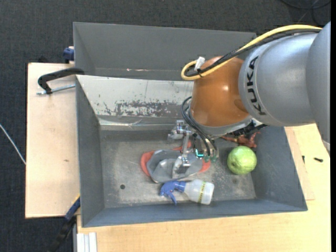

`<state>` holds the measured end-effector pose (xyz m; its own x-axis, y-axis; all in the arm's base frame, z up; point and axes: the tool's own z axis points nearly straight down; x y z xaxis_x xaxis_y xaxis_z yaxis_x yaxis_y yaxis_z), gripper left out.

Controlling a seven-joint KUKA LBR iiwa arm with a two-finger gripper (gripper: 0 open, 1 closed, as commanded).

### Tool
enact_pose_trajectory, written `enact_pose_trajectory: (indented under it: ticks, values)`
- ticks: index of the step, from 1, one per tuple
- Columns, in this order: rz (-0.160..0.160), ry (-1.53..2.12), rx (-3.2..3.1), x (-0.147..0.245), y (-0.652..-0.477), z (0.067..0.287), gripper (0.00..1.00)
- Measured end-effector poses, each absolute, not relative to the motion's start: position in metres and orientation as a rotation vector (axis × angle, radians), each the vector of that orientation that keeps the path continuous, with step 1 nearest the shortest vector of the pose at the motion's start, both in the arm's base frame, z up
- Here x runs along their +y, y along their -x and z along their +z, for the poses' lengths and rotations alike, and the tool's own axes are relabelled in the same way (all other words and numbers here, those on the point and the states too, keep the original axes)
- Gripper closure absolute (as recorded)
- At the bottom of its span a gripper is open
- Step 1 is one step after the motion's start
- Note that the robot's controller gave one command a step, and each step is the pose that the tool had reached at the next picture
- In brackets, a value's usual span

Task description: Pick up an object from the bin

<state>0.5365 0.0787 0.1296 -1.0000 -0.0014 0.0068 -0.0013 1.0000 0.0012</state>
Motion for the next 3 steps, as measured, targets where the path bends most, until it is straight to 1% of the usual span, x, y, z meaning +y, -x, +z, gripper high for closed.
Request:
enact_pose_trajectory:
  ticks: [1, 2, 3]
  values:
    - [-0.003, -0.001, -3.141, 0.078, -0.538, 0.133, 0.00]
    - [-0.004, -0.086, -3.144, 0.062, -0.564, 0.087, 0.00]
    - [0.005, -0.052, -3.155, 0.064, -0.564, 0.072, 0.00]
